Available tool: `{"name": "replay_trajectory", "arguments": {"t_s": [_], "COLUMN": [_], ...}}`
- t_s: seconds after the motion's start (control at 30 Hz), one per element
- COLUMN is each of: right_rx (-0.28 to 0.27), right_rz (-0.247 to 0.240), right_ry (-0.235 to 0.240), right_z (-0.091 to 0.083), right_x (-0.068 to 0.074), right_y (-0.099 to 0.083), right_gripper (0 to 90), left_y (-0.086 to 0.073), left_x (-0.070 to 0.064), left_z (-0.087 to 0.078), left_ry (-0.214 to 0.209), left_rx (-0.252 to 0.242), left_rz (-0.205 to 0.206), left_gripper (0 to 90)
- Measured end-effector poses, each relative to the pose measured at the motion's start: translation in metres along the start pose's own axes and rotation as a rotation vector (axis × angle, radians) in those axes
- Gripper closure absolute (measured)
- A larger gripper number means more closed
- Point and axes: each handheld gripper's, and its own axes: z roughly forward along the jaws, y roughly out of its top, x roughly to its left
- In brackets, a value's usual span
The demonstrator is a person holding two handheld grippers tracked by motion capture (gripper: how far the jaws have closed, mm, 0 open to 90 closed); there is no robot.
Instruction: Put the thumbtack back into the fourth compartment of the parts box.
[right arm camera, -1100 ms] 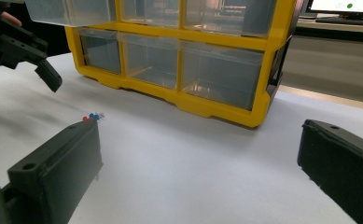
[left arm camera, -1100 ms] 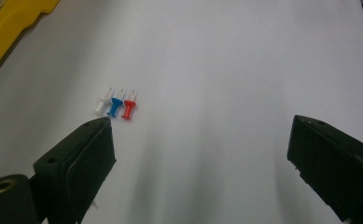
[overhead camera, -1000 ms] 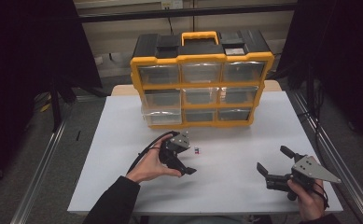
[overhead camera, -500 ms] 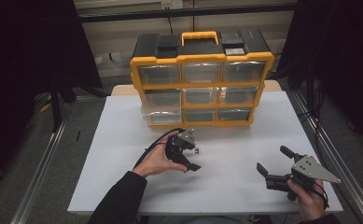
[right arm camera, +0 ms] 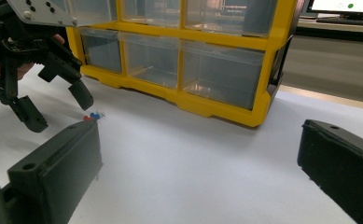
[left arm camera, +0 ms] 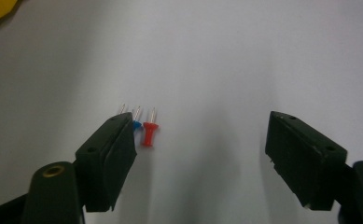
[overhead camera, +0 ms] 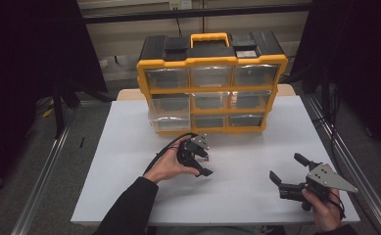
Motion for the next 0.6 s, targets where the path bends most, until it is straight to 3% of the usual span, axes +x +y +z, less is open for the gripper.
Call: {"name": "replay_trajectory", "arguments": {"t_s": [0.03, 0.07, 0.17, 0.23, 0.33, 0.37, 0.5, 0.53, 0.6], "right_rx": [0.0, -0.001, -0.001, 0.002, 0.002, 0.0, 0.002, 0.002, 0.003], "right_rz": [-0.001, -0.001, -0.002, -0.003, -0.002, -0.001, -0.002, -0.002, 0.001], "right_ry": [0.0, 0.001, 0.002, 0.001, 0.004, 0.004, 0.004, 0.003, 0.0], "right_z": [0.0, 0.0, 0.0, -0.0001, -0.0004, -0.0002, -0.0004, -0.0004, -0.0001], "right_x": [-0.0001, -0.0001, 0.0, 0.0003, 0.0001, -0.0002, 0.0002, 0.0002, 0.0003], "right_y": [0.0, 0.0, 0.0, 0.0001, 0.0001, -0.0001, 0.0001, 0.0, 0.0], "right_gripper": [0.0, 0.0, 0.0, 0.0, 0.0, 0.0, 0.0, 0.0, 0.0], "left_y": [0.0015, 0.0007, 0.0008, 0.0012, 0.0006, 0.0015, 0.0013, 0.0004, 0.0011], "left_x": [0.002, 0.0013, 0.0023, 0.0038, 0.0032, 0.0046, 0.0043, 0.0034, 0.0046], "left_z": [-0.0013, 0.0011, 0.0025, 0.0025, 0.0046, 0.0032, 0.0043, 0.0067, 0.0062], "left_ry": [-0.025, -0.005, 0.014, -0.004, 0.001, -0.027, -0.033, -0.009, -0.031], "left_rx": [0.035, 0.018, 0.026, 0.03, 0.035, 0.067, 0.069, 0.043, 0.07], "left_rz": [0.009, 0.008, 0.01, 0.007, 0.014, 0.022, 0.024, 0.025, 0.02], "left_gripper": [25.9, 26.6, 25.8, 26.6, 27.3, 29.2, 31.9, 32.7, 32.5]}}
